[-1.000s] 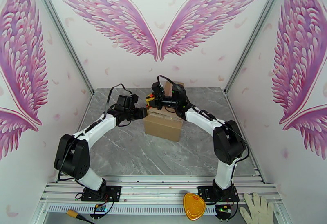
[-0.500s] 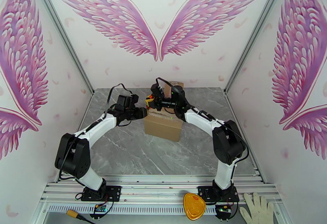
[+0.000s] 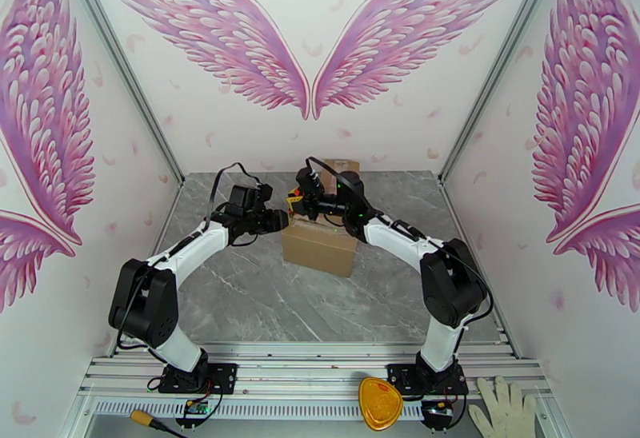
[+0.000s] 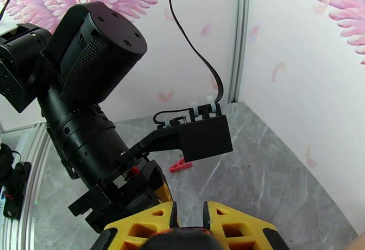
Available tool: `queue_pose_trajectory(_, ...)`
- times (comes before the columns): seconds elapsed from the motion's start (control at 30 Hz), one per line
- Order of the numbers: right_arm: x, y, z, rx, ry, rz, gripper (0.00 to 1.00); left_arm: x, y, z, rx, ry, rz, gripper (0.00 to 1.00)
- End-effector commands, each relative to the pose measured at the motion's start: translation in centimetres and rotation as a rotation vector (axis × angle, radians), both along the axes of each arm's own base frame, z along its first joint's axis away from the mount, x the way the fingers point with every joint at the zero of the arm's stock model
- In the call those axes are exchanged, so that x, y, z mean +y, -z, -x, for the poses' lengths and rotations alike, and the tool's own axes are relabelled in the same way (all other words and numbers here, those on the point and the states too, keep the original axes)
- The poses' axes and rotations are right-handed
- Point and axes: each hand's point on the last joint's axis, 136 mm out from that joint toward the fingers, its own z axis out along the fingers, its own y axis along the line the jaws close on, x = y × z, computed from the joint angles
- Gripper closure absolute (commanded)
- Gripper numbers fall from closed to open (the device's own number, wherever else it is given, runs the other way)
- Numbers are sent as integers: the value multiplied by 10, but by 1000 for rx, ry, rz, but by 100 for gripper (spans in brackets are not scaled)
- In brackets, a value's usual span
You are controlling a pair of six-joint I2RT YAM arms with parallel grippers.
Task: Unpack the express box
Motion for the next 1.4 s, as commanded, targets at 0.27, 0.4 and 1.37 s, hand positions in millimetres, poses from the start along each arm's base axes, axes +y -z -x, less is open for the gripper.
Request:
queue_pose_trajectory(0.27,-14,-2,7,-19,42,29,99,27,76,24,226,-47,-160,58)
queue_pose_trajectory(0.4,-21,1,4,-18,59,40,100,28,77,25,230,-46,-162,59)
queue_pose_trajectory(1.37,-54,4,12,-41,138,89,100,31,84,24,257,-20,-213,65)
